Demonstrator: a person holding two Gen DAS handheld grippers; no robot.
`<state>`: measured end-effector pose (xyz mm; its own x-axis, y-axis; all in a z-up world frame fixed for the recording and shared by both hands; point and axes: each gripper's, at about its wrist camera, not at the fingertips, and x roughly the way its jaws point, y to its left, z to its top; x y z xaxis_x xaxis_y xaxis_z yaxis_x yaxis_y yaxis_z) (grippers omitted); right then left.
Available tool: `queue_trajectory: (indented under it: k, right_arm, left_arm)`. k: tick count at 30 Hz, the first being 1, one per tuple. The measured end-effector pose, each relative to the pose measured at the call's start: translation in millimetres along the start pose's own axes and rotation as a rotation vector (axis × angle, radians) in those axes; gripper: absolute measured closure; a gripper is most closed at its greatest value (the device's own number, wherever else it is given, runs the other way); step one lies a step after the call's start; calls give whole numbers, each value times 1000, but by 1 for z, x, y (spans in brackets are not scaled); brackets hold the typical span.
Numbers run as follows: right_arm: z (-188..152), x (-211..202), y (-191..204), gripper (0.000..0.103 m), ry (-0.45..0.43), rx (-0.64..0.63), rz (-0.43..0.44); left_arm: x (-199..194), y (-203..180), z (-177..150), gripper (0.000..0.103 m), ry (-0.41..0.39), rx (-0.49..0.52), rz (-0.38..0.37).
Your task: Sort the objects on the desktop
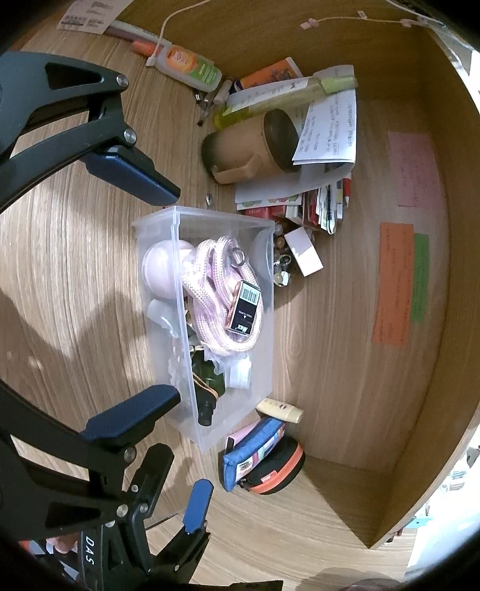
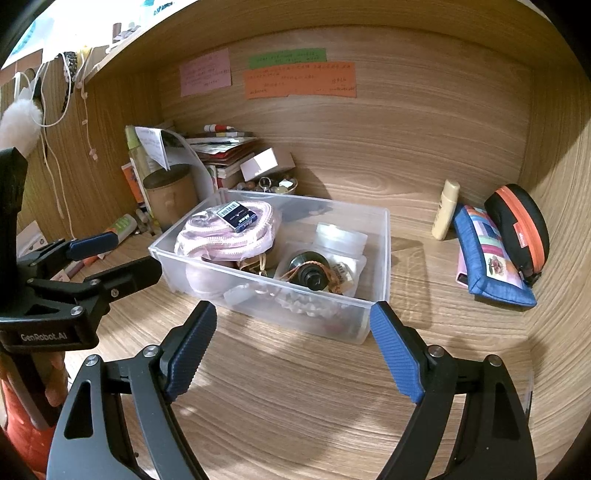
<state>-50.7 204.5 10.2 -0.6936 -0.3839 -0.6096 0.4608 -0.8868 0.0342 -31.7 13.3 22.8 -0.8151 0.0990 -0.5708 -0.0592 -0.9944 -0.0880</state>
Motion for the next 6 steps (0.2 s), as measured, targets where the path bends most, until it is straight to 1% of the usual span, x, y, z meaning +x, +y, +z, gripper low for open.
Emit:
queue_trajectory:
  k: [6]
  right_arm:
    - [0, 1, 1, 20, 4, 2, 0]
  left_arm:
    - [2, -2, -1, 4, 5, 7, 5]
